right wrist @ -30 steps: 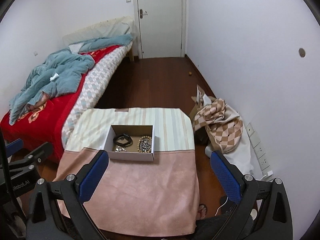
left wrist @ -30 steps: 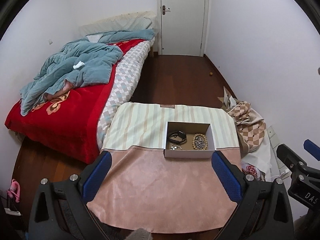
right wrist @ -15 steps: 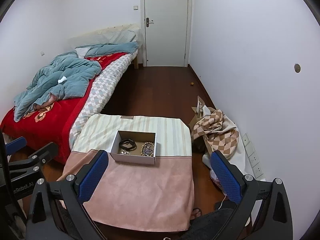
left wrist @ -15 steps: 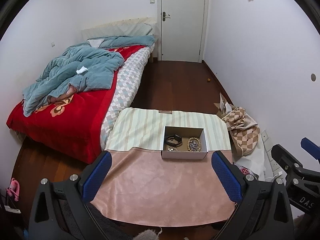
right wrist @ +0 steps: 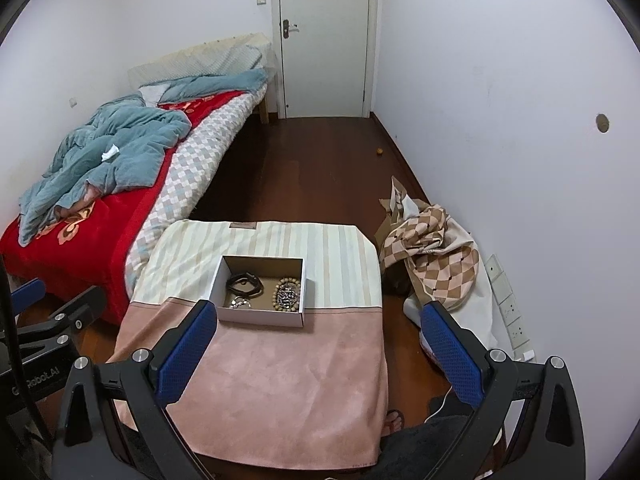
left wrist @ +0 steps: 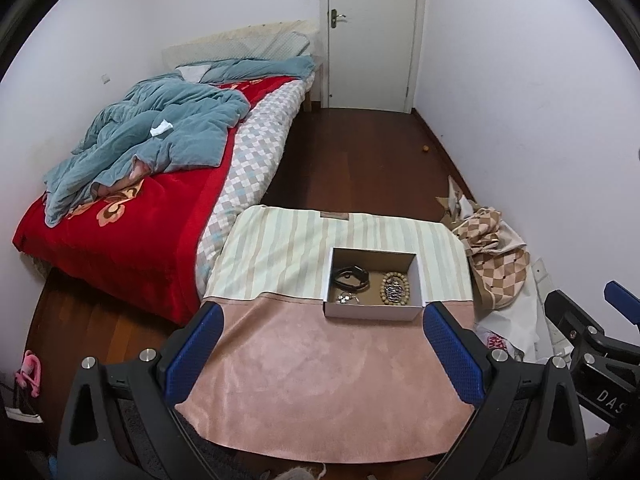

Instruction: Organize jewelry

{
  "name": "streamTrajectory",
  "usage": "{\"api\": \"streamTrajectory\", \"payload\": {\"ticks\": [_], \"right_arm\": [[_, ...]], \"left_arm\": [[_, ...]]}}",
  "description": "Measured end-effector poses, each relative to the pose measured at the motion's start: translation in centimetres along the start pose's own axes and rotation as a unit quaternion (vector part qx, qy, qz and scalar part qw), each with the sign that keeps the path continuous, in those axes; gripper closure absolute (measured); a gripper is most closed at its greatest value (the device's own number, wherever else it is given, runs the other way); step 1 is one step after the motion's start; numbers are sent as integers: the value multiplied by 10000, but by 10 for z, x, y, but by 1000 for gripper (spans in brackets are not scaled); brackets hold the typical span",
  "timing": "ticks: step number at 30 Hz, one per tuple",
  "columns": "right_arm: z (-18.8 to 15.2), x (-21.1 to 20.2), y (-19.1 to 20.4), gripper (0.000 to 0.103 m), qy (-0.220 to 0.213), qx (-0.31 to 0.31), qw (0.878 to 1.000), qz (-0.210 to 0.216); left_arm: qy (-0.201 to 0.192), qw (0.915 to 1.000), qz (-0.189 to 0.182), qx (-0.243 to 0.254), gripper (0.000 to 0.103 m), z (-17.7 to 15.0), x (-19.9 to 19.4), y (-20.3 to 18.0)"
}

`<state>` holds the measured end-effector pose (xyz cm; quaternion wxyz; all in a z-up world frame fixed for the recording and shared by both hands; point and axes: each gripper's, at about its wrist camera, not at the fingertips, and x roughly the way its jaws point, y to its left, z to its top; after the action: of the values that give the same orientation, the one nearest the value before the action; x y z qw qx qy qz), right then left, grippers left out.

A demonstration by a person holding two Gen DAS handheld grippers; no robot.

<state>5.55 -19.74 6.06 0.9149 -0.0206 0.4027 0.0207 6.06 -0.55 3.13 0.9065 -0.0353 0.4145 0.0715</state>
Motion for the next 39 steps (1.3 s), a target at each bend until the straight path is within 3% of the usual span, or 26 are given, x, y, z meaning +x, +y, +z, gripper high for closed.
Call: {"api": "streamTrajectory", "payload": {"ticks": [19, 39], "right_arm": [[40, 96, 12, 0, 655, -92, 9977, -118], [41, 116, 18, 0, 959, -212, 9952, -43]], "left_arm": [[718, 9973, 155, 26, 1, 34, 84, -6], [903, 9958, 127, -11, 1, 35, 100, -5]]}}
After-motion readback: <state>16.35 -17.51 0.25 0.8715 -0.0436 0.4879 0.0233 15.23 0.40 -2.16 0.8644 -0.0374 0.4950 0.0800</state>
